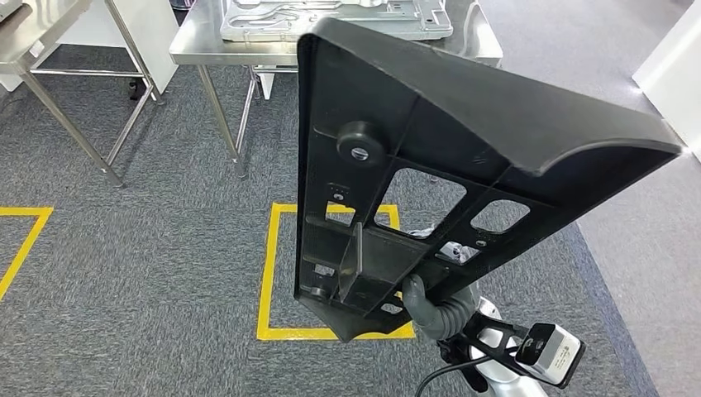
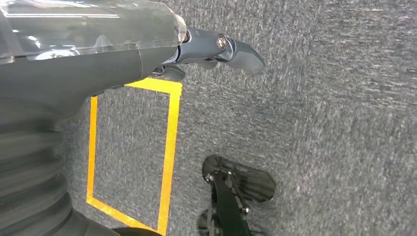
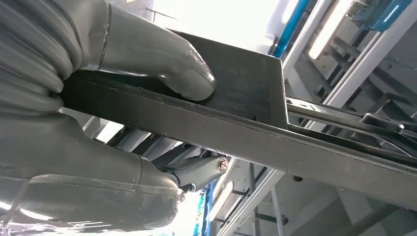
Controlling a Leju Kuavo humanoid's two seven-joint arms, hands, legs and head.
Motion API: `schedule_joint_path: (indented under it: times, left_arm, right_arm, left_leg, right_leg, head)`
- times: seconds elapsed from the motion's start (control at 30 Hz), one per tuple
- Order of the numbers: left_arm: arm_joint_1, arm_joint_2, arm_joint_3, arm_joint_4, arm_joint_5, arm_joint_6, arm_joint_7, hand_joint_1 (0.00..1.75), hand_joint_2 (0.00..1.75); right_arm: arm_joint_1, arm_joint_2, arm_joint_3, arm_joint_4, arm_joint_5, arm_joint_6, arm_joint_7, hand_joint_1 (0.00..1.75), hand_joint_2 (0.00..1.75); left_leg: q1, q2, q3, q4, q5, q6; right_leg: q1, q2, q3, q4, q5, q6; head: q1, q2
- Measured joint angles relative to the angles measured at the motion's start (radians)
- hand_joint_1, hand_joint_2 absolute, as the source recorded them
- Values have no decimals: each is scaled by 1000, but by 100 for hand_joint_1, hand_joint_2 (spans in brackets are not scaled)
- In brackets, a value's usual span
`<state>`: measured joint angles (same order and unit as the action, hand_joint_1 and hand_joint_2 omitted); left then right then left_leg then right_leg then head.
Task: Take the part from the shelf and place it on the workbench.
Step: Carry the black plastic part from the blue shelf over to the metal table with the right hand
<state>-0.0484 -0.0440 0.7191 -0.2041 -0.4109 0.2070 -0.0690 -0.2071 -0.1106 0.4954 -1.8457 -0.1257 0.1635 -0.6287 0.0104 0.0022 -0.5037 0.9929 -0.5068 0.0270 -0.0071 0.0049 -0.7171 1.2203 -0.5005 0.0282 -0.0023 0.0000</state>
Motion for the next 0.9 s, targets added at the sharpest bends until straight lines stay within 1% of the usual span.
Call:
schedule_joint_path:
  times: [0.03, 0.07, 0.1, 0.13, 0.17, 0.2, 0.23, 0.27, 0.3, 0.33, 0.37, 0.4, 0.43, 0.47, 0.5, 0.53, 0.57, 0.6, 0.63, 0.67, 0.7, 0.73, 0.77, 0.8, 0.83, 0.87, 0.9]
  left_arm:
    - [1, 0, 0, 0, 0, 0, 0, 0, 175]
    - [1, 0, 0, 0, -1, 0, 0, 0, 175]
    - [0, 0, 0, 0, -1, 0, 0, 0, 175]
    - [-1, 0, 0, 0, -1, 0, 0, 0, 175]
    - [-2, 0, 0, 0, -2, 0, 0, 0, 175]
    - [-3, 1, 0, 0, -2, 0, 0, 0, 175]
    - [-4, 1, 0, 0, -2, 0, 0, 0, 175]
    - [-6, 1, 0, -1, -3, -1, -1, 0, 175]
    - [-8, 2, 0, -1, -4, -1, -2, 0, 175]
    - [-9, 2, 1, -1, -5, -1, -2, 0, 175]
    - [-8, 2, 1, -1, -6, -1, -3, 0, 175]
    - [-6, 2, 1, -1, -7, -1, -3, 0, 175]
    - [-3, 3, 1, -1, -8, -1, -3, 0, 175]
    - [-1, 3, 1, -1, -8, -1, -3, 0, 175]
    - [0, 4, 1, -1, -8, -1, -3, 0, 175]
    - [1, 4, 2, -1, -8, -1, -3, 0, 175]
    - [3, 4, 2, -1, -8, -1, -4, 0, 175]
    - [4, 5, 4, -1, -8, -1, -4, 0, 175]
    - [4, 5, 6, -1, -8, -1, -5, 0, 175]
    - [5, 5, 9, -1, -7, 0, -5, 0, 175]
    - [4, 5, 12, -1, -7, 0, -6, 0, 175]
    - [4, 5, 14, -1, -8, 0, -6, 0, 175]
    - [3, 5, 16, -1, -9, 0, -7, 0, 175]
    - [1, 5, 17, -1, -10, 0, -7, 0, 175]
    - [0, 4, 18, -1, -11, 0, -7, 0, 175]
    - [-1, 5, 18, -1, -12, -1, -8, 0, 175]
    - [-2, 5, 19, -1, -13, -1, -8, 0, 175]
  right_arm:
    - [0, 0, 1, 0, 0, 0, 0, 175, 175]
    - [0, 0, 2, 0, 0, 0, 0, 175, 175]
    - [0, 0, 2, 0, 0, 0, 0, 175, 175]
    - [-1, 0, 3, -1, 0, 0, 0, 175, 175]
    - [-1, 0, 4, -2, 0, 0, 0, 175, 175]
    - [-2, 1, 4, -4, 0, 0, 0, 175, 175]
    - [-2, 2, 5, -6, 0, 0, 0, 175, 175]
    - [-3, 3, 5, -8, 0, 0, 0, 175, 175]
    - [-4, 5, 5, -10, 0, 0, 0, 175, 175]
    - [-3, 7, 5, -12, 0, 0, 0, 175, 175]
    - [-2, 8, 5, -13, 1, -1, 0, 175, 175]
    - [0, 9, 5, -14, 1, -1, 0, 175, 175]
    - [3, 9, 5, -14, 2, -1, 0, 175, 175]
    - [6, 9, 5, -14, 3, -1, 0, 175, 175]
    - [8, 9, 5, -14, 3, -1, 0, 175, 175]
    - [9, 9, 5, -14, 4, -1, 0, 175, 175]
    - [10, 9, 5, -14, 5, -1, 0, 175, 175]
    - [12, 10, 5, -14, 6, -1, -1, 175, 175]
    - [14, 11, 5, -14, 8, 0, -1, 175, 175]
    - [15, 12, 5, -14, 10, 1, -2, 175, 175]
    - [15, 13, 6, -15, 12, 1, -2, 175, 175]
    - [14, 14, 6, -17, 13, 2, -1, 175, 175]
    - [10, 15, 6, -19, 13, 2, -1, 175, 175]
    - [7, 16, 6, -21, 14, 2, -1, 175, 175]
    - [5, 16, 6, -23, 14, 2, -1, 175, 175]
    - [3, 15, 6, -23, 14, 2, 0, 175, 175]
    - [4, 15, 6, -23, 14, 2, 0, 175, 175]
  left_leg:
    - [0, 0, 11, -1, -9, -3]
    - [0, 0, 22, -1, -17, -6]
    - [-1, 1, 30, -4, -25, -11]
    - [-1, 3, 37, -5, -30, -17]
    - [-3, 5, 45, -5, -31, -24]
    - [-3, 6, 49, -3, -32, -31]
    - [-3, 7, 48, 13, -30, -35]
    - [-3, 7, 32, 46, -30, -40]
    - [-1, 6, 3, 97, -37, -43]
    - [0, 5, -38, 162, -53, -47]
    - [1, 5, -84, 227, -80, -51]
    - [1, 5, -126, 276, -109, -54]
    - [1, 5, -156, 299, -129, -56]
    - [1, 5, -171, 290, -129, -54]
    - [1, 5, -170, 249, -105, -51]
    - [0, 4, -160, 187, -56, -46]
    - [-1, 3, -149, 123, 3, -40]
    - [-3, 2, -140, 76, 46, -35]
    - [-5, 1, -135, 48, 77, -29]
    - [-8, 0, -134, 39, 87, -25]
    - [-8, 0, -131, 38, 83, -19]
    - [-6, -1, -125, 34, 86, -14]
    - [-4, -1, -119, 27, 85, -9]
    - [-1, -1, -112, 20, 83, -4]
    - [1, -1, -105, 15, 80, 0]
    - [1, -1, -100, 13, 75, 4]
    - [1, -1, -95, 13, 70, 5]
  right_leg:
    - [1, -3, 25, -73, 49, -5]
    - [4, -5, 48, -132, 78, -11]
    - [8, -8, 64, -175, 93, -18]
    - [12, -10, 71, -196, 94, -24]
    - [13, -9, 75, -199, 84, -30]
    - [13, -6, 83, -206, 82, -38]
    - [10, -4, 92, -211, 80, -43]
    - [7, -3, 103, -214, 75, -48]
    - [6, -3, 114, -217, 70, -53]
    - [5, -3, 123, -219, 63, -56]
    - [5, -1, 131, -219, 55, -59]
    - [5, 1, 141, -219, 46, -60]
    - [6, 4, 153, -219, 37, -60]
    - [6, 6, 166, -219, 27, -59]
    - [6, 8, 181, -219, 16, -58]
    - [7, 9, 196, -219, 6, -56]
    - [8, 10, 209, -217, -4, -54]
    - [10, 12, 217, -216, -14, -50]
    - [12, 13, 221, -215, -23, -44]
    - [13, 15, 223, -215, -29, -39]
    - [14, 16, 225, -218, -35, -32]
    - [12, 16, 229, -219, -40, -25]
    - [12, 13, 229, -210, -50, -19]
    - [10, 11, 217, -181, -66, -13]
    - [7, 9, 191, -131, -89, -8]
    - [4, 6, 150, -63, -114, -5]
    - [1, 6, 104, 5, -133, -2]
  head:
    - [0, 0]
    - [0, 0]
    - [-1, 0]
    - [-1, 0]
    - [-1, 0]
    - [-1, 0]
    - [-1, 0]
    - [-1, 0]
    - [-1, 0]
    - [-1, 0]
    - [-1, 0]
    - [-1, 0]
    - [-1, 0]
    - [-1, 0]
    - [-1, 0]
    - [-1, 0]
    - [-1, 0]
    - [-1, 0]
    - [-1, 0]
    - [-1, 0]
    - [-1, 0]
    - [-1, 0]
    - [-1, 0]
    - [-1, 0]
    - [-1, 0]
    - [-1, 0]
    - [-1, 0]
